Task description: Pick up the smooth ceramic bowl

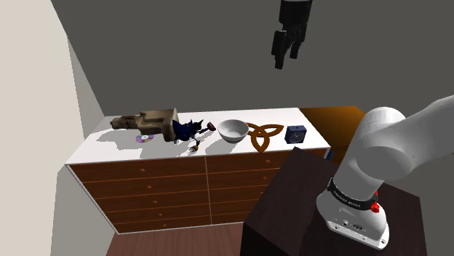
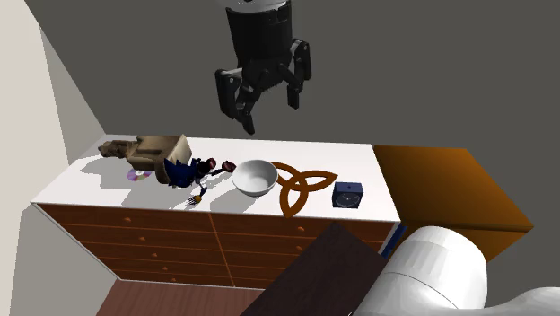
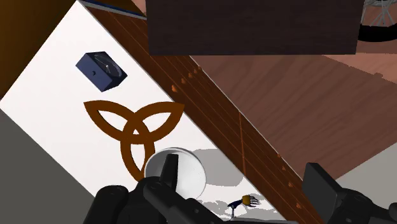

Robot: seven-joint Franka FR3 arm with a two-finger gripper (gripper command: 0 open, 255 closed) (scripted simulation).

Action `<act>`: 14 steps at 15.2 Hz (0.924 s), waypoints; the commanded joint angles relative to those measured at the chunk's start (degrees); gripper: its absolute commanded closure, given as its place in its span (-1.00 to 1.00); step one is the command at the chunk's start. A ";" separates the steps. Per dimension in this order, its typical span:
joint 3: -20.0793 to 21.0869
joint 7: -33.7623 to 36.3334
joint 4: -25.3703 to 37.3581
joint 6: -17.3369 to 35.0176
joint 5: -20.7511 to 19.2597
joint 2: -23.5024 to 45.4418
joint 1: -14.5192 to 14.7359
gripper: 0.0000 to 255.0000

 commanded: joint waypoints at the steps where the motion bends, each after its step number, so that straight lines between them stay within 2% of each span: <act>1: 0.00 0.00 0.00 0.00 0.00 0.00 0.00 -1.00; 8: -2.62 -1.75 -7.77 14.24 -1.68 5.93 -0.08 -1.00; 14: -4.79 -3.17 -11.32 26.68 -2.98 14.34 -0.30 -1.00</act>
